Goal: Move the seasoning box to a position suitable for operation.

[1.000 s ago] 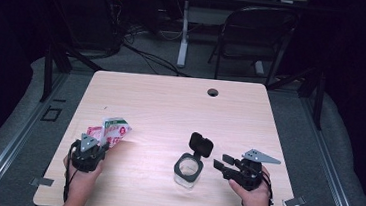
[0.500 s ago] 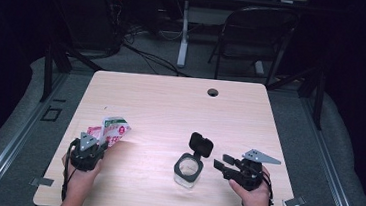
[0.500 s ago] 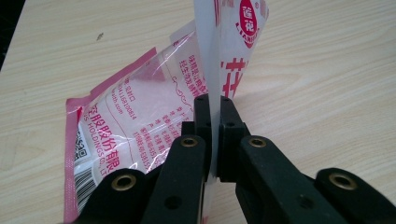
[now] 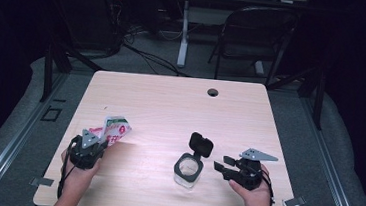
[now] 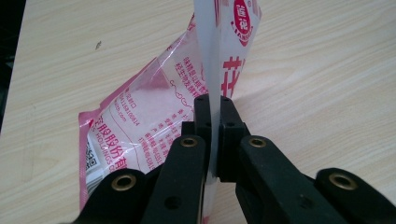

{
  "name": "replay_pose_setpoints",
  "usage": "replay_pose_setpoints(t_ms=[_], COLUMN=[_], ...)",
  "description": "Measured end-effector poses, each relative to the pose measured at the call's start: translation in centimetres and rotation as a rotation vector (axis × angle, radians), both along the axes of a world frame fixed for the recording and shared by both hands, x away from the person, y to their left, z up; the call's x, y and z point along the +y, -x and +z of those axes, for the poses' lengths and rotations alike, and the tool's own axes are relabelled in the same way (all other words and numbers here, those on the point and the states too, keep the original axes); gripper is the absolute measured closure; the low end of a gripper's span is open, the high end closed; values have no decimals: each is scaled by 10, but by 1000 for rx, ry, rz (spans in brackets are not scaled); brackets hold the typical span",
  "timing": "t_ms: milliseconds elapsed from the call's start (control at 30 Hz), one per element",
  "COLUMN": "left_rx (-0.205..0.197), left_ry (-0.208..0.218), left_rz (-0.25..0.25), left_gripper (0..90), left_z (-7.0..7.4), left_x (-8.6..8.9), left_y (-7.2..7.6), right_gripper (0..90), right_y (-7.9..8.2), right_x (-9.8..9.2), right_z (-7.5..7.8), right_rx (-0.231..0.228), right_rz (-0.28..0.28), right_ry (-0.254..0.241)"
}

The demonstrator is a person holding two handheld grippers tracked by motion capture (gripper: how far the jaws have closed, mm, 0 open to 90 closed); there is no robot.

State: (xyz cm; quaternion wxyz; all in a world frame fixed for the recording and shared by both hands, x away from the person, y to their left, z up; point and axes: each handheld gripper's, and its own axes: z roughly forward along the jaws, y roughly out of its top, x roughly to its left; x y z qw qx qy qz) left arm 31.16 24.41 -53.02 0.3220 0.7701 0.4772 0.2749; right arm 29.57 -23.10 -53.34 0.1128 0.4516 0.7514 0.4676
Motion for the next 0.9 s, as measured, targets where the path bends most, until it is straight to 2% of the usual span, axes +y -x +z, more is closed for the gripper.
replay_pose_setpoints(t_ms=[67, 167, 200, 267, 367, 533, 700, 900], left_rx=[2, -1, -3, -13, -25, -69, -98, -113], left_ry=[-7, -19, -35, -31, -30, -22, -19, -2], left_rz=[-7, -14, -21, -20, -21, -24, -28, -52], left_gripper=[900, 900, 900, 900, 900, 900, 900, 900], left_z=[2, 8, 14, 17, 29, 50, 61, 73], left_x=[0, 2, 3, 4, 7, 11, 13, 12], left_y=[0, -1, -2, -2, -2, 0, 2, 4], right_gripper=[497, 494, 494, 502, 512, 524, 524, 524], right_y=[0, -1, -1, -1, -1, -2, -2, -2], right_x=[1, 1, 1, 2, 2, -1, -2, -3], right_z=[0, 0, 0, 0, 0, 1, 0, 0], right_rx=[1, 13, 14, 23, 40, 58, 59, 55], right_rz=[1, 21, 23, 25, 24, 27, 19, 12], right_ry=[-7, 40, 50, 53, 37, 15, 15, 8])
